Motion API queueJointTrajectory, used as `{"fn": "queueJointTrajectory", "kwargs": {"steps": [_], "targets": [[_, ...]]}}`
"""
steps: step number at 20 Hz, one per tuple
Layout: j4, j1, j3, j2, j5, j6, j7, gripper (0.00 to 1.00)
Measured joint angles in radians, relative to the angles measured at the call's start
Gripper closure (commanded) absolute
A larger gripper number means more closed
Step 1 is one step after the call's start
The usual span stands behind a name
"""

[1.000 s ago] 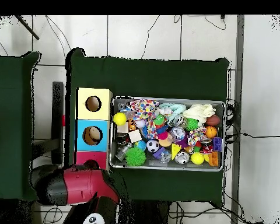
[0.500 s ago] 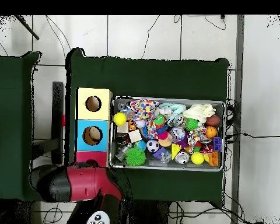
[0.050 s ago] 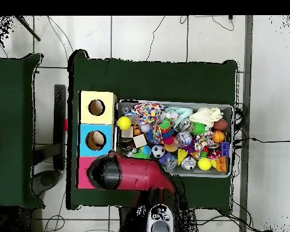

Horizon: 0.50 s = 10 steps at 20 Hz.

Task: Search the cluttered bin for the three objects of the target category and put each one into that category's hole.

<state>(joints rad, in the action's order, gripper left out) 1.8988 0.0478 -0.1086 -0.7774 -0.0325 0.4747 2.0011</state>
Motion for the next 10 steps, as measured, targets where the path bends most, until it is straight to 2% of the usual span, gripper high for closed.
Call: {"fn": "queueJointTrajectory", "kwargs": {"steps": [7,10], "targets": [[-0.099,0.223,0.097,0.039,-0.153,0.016,-0.041,0.0],[-0.13,0.276,0.134,0.056,-0.194,0.027,-0.062,0.0]]}}
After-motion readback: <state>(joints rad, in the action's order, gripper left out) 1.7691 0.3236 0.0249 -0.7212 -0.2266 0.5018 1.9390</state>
